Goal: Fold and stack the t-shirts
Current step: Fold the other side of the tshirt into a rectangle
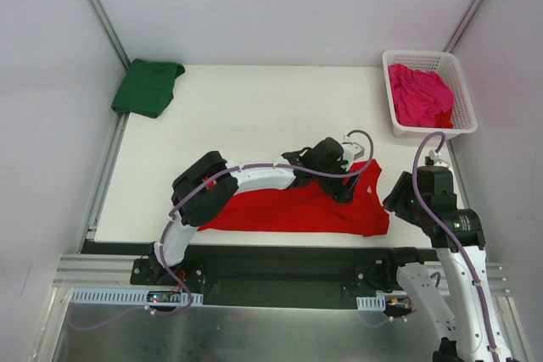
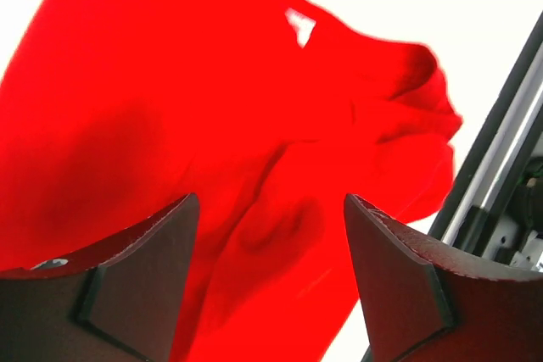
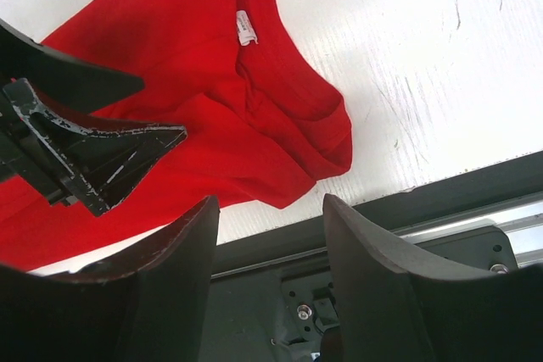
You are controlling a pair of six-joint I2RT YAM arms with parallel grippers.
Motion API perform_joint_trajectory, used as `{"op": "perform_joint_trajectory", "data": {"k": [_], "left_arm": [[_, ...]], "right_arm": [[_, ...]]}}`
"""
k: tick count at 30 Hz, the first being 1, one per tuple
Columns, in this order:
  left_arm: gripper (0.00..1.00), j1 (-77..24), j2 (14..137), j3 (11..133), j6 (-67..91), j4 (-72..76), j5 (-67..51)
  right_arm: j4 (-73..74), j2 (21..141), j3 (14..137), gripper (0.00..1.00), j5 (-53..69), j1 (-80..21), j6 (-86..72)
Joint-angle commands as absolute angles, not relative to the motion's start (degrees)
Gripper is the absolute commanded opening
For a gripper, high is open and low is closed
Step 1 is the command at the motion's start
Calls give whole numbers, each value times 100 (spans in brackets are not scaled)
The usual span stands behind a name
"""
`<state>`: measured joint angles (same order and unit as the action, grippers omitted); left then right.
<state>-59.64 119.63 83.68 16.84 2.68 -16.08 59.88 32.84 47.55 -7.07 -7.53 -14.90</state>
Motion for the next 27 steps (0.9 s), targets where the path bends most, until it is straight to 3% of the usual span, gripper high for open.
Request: {"op": "perform_joint_trajectory", "data": {"k": [1, 27], "left_arm": [[68, -6056, 12041, 8841, 1520, 457, -1608], [59, -6240, 12542, 9070, 1468, 457, -1714]], "right_arm": [[6152, 3208, 4975, 56, -791, -782, -1538], [6214, 3208, 4966, 57, -782, -782, -1565]]}}
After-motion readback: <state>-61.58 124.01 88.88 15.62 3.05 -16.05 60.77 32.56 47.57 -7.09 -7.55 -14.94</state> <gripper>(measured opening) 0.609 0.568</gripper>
